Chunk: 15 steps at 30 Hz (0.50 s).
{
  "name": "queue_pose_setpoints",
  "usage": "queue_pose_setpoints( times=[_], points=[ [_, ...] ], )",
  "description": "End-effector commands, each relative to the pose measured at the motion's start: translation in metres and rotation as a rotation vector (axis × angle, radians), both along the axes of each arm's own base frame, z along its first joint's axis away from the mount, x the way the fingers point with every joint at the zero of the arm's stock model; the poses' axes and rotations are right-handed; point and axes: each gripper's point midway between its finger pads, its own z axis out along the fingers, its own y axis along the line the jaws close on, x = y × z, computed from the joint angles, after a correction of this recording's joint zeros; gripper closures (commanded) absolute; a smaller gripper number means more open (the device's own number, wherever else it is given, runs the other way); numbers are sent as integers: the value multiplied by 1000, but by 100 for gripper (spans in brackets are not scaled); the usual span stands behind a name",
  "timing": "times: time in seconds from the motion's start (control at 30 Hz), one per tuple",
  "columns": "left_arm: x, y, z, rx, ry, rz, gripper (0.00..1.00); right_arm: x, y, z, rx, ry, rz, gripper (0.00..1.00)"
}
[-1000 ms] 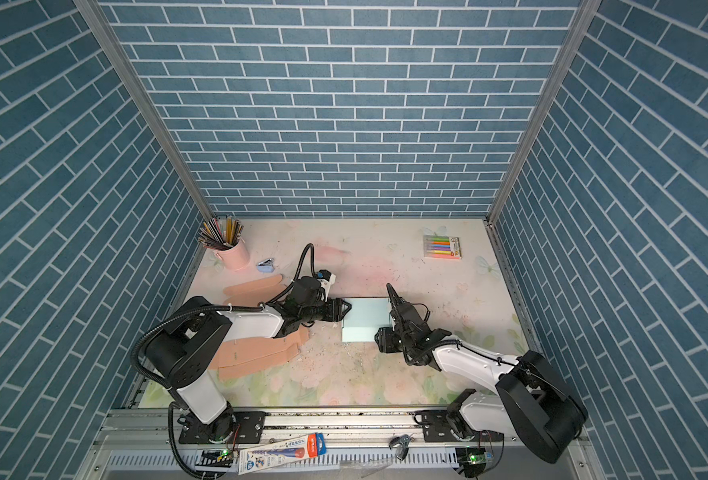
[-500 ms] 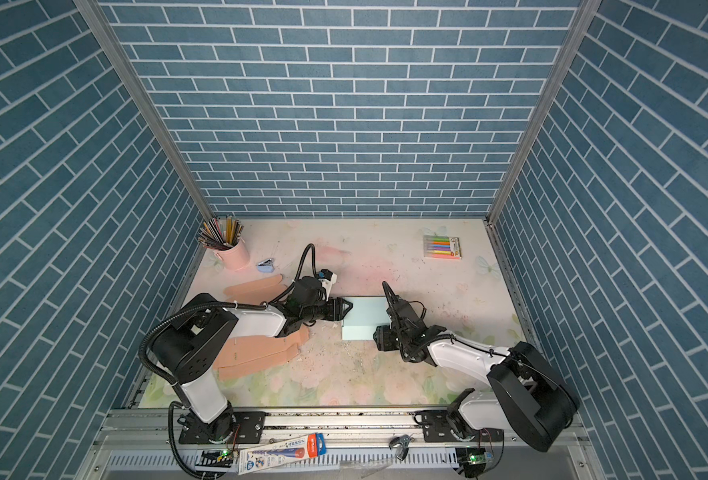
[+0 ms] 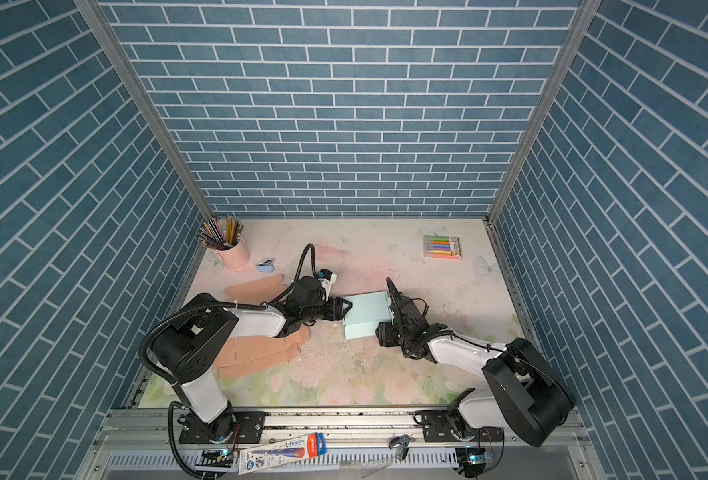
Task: Fold the paper box
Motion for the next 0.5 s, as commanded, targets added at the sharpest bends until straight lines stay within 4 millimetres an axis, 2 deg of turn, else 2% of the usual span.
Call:
queue_pose_setpoints(
  times=[0.0, 0.17, 0.47],
  points=[
    [-12, 7, -13, 37, 34, -7, 38, 2, -12, -9, -35, 3, -22, 39],
    [-21, 4, -13, 36, 40, -21, 39, 7, -16, -11, -39, 5, -29, 39],
    [-53, -1, -11, 35, 58, -55, 39, 10, -18, -12, -39, 4, -34, 39]
  ],
)
